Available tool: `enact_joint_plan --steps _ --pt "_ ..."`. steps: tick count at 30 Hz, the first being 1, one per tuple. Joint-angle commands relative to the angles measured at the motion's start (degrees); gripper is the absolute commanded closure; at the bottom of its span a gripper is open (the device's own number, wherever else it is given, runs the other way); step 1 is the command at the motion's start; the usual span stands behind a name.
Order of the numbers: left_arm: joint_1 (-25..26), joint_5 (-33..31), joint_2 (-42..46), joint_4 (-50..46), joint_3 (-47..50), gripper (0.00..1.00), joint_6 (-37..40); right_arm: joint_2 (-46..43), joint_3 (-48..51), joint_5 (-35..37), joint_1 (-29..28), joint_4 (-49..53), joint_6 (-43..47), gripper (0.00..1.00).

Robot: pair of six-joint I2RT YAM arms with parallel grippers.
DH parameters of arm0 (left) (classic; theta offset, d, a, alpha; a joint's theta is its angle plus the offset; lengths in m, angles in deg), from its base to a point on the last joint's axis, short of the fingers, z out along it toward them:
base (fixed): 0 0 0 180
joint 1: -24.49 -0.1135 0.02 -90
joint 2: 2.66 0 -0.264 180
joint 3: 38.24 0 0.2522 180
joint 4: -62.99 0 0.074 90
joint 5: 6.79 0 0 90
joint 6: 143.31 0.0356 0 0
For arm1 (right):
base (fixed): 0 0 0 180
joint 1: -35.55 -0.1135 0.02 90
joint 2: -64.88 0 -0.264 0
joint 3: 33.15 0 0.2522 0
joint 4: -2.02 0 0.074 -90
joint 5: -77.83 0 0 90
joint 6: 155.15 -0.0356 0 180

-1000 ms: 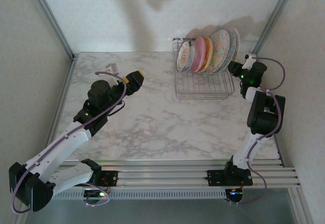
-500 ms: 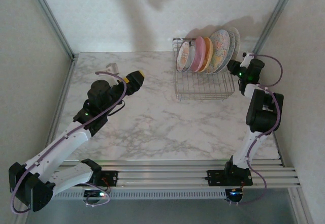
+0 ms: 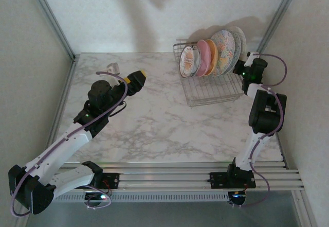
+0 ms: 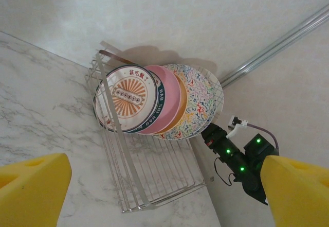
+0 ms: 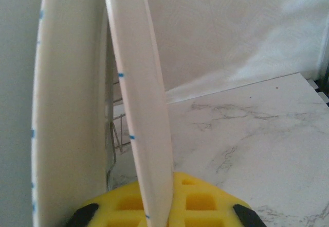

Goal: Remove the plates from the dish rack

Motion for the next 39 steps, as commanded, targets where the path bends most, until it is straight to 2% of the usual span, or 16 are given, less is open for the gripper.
enact_joint_plan --steps 1,20,39 --pt "0.5 0.8 0.3 0.1 -1.8 0.06 1.1 -2.9 -1.5 -4.7 -2.7 0.9 -3.4 1.0" --pt "0.5 1.0 0.9 2.4 -0.3 0.05 0.0 -16.3 -1.0 13.7 -4.5 11.8 -1.1 1.0" --pt "0.6 2.9 -0.1 4.1 -1.3 0.06 0.2 -23.4 -5.2 24.7 -4.5 22.4 2.6 1.0"
